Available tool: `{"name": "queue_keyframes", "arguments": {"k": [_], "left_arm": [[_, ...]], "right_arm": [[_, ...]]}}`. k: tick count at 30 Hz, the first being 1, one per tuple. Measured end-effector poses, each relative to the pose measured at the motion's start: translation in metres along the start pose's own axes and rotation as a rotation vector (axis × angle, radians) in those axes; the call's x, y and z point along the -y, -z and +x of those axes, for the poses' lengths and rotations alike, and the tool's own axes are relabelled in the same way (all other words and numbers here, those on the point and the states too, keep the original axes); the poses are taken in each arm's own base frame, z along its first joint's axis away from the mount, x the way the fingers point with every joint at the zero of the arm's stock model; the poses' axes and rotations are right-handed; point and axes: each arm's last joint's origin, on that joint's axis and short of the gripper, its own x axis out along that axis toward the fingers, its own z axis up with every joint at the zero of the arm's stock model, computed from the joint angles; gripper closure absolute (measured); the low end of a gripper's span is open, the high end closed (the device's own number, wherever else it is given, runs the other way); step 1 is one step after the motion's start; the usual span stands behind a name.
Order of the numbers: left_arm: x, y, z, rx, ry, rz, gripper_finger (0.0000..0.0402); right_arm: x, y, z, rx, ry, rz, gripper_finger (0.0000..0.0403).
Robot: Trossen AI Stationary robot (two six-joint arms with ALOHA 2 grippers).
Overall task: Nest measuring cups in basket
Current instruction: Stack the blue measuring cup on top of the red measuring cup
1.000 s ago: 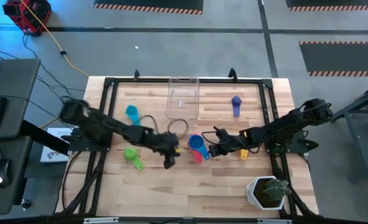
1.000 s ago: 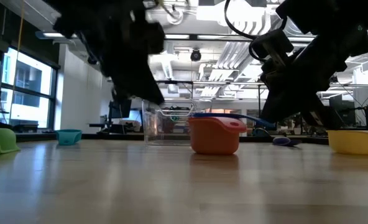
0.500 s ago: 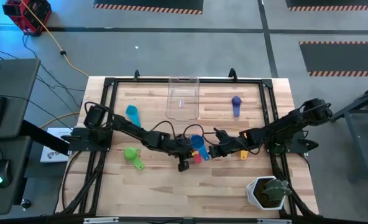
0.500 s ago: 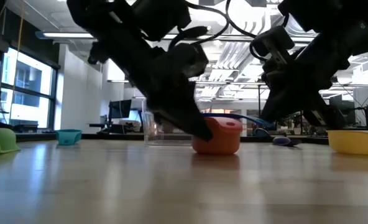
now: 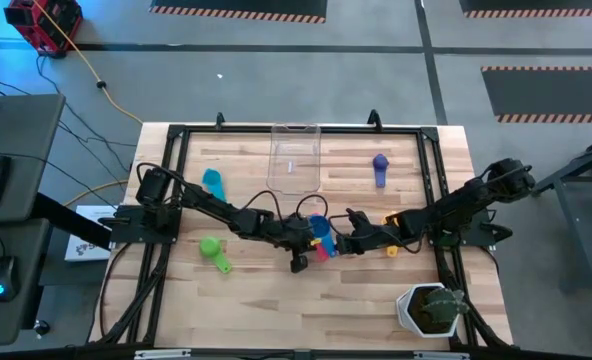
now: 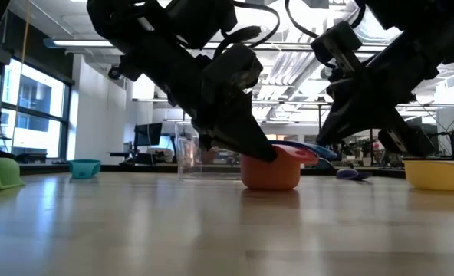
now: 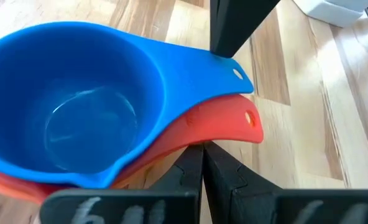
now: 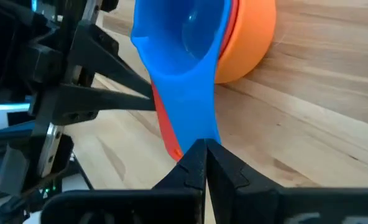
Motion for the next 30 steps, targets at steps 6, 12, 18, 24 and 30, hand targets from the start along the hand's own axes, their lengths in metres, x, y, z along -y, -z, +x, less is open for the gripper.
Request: {"name": "queue_keyframes", "arguments": {"k": [6,12,18,24,30], "left_arm": [[-0.002,-0.001,0.0,0.0,-0.003,-0.008,0.0401],[0.0,0.0,0.0,-0.002,0.007,-0.011,0.0402],[0.001,0.001,0.0,-0.005,0.01,-0.009,0.0402],[0.001,0.0,0.0,0.0,0.012,-0.009,0.0401],[0.002,0.0,0.0,0.007,0.015,-0.012,0.0402]], "right_arm": [[-0.029,-0.002,-0.003,0.006,-0.064,-0.082,0.0403],[-0.032,-0.01,-0.018,0.002,0.224,-0.217,0.0403],[-0.017,-0.007,-0.008,-0.006,0.311,-0.207,0.0403],[-0.016,-0.001,0.011,-0.041,0.272,-0.179,0.0403],[-0.027,0.003,0.021,-0.047,0.251,-0.182,0.0403]]}}
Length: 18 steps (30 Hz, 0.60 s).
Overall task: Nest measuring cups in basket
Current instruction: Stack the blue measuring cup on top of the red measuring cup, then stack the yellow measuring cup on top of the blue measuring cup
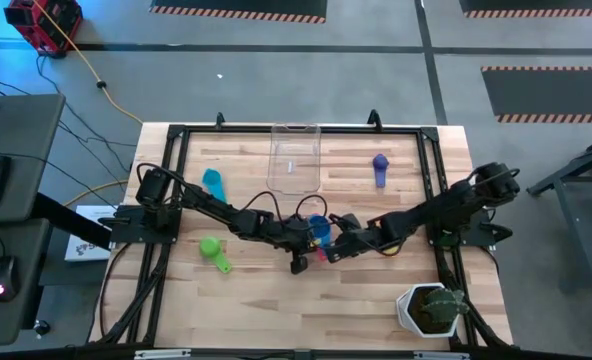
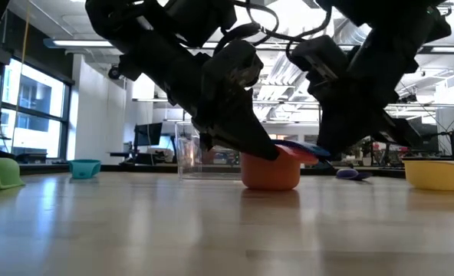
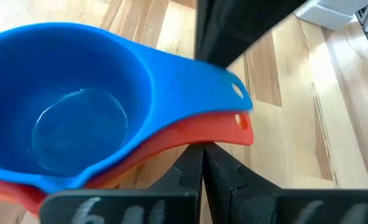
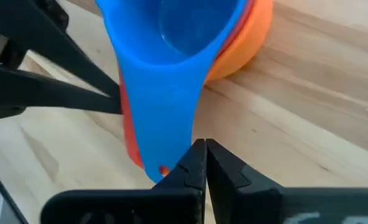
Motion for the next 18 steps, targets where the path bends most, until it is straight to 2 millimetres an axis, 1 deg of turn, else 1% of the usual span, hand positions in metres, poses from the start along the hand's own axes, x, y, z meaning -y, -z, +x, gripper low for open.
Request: {"name": "queue_keyframes", "arguments": {"k": [3,6,10,14,18], "left_arm": [[0.0,0.0,0.0,-0.001,0.001,-0.019,0.0402],[0.0,0.0,0.0,0.003,0.002,-0.022,0.0402],[0.0,-0.001,0.0,0.008,0.006,-0.022,0.0402],[0.0,0.0,0.0,-0.018,0.037,-0.024,0.0402],[-0.002,-0.001,0.0,-0.024,0.046,-0.03,0.0401]], "right_arm": [[-0.009,0.0,0.002,0.0,-0.033,0.003,0.0403],[-0.013,0.0,0.004,-0.009,-0.031,-0.015,0.0403],[-0.014,-0.002,0.002,-0.011,-0.035,-0.039,0.0403],[-0.01,-0.007,-0.011,-0.008,0.007,-0.072,0.0403],[-0.006,-0.012,-0.031,0.005,0.043,-0.108,0.0403]]}}
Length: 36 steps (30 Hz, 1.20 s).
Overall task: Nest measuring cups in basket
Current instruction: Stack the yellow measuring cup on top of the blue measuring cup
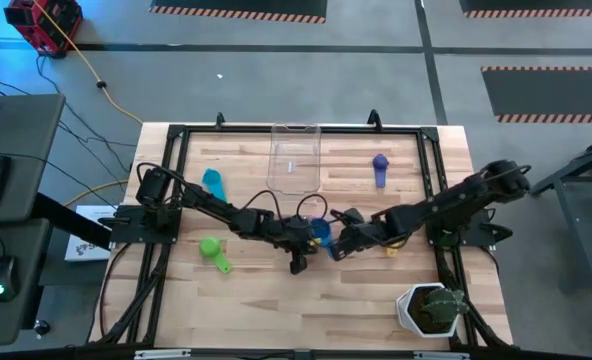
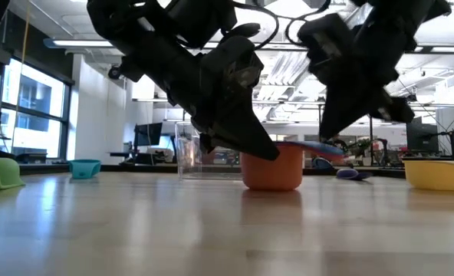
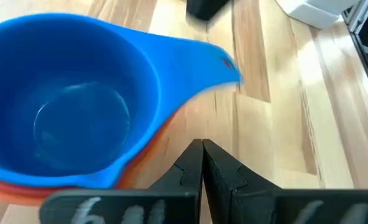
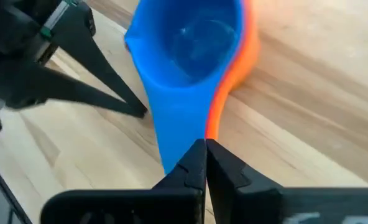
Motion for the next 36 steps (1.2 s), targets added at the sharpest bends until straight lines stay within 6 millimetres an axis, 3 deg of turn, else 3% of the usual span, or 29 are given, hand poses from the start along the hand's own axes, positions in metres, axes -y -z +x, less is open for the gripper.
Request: {"name": "queue_keyframes", "arguments": {"k": [9,14,20,25,30,36], "left_arm": [[-0.008,0.001,-0.001,-0.077,0.057,-0.02,0.0401],[-0.009,0.007,-0.003,-0.115,0.082,-0.047,0.0401],[0.006,0.006,-0.024,-0.099,0.154,-0.044,0.0402],[0.018,-0.007,-0.064,0.015,0.169,-0.022,0.0402],[0.024,-0.022,-0.103,0.159,0.128,-0.003,0.0401],[0.026,-0.034,-0.128,0.268,0.08,-0.013,0.0402]], "right_arm": [[0.033,-0.002,-0.059,-0.033,0.175,-0.092,0.0403],[0.065,0.004,-0.076,-0.077,0.155,0.003,0.0391],[0.104,0.017,-0.079,-0.105,0.115,0.092,0.0297],[0.119,0.013,-0.077,-0.034,0.151,0.077,0.0212],[0.12,0.009,-0.06,-0.08,0.205,0.03,0.0197],[0.121,0.009,-0.038,-0.138,0.313,-0.007,0.0198]]}}
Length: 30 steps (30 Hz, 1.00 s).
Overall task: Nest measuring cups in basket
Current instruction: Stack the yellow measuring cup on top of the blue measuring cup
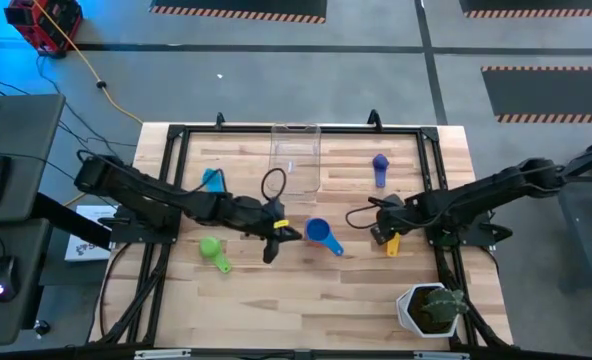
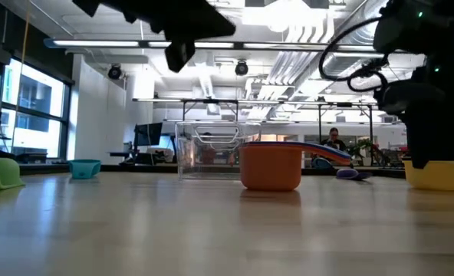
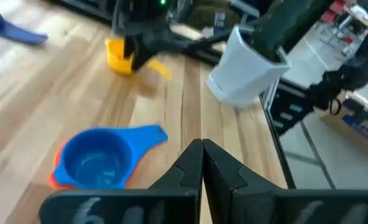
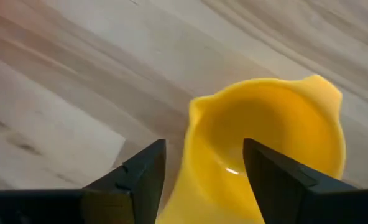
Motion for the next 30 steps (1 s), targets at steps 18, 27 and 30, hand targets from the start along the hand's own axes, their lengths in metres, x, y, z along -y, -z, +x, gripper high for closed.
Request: {"name": "queue_keyframes", "arguments": {"k": [18,27,30], "left_arm": [[0.025,-0.065,-0.104,0.408,0.116,0.146,0.0402],[0.025,-0.07,-0.123,0.472,0.053,0.191,0.0402],[0.024,-0.068,-0.121,0.448,0.044,0.192,0.0401]], "right_arm": [[-0.091,-0.042,-0.084,0.282,-0.48,-0.375,0.0397],[-0.172,-0.071,-0.074,0.256,-0.295,-0.634,0.04],[-0.188,-0.074,-0.058,0.191,-0.177,-0.727,0.04]]}}
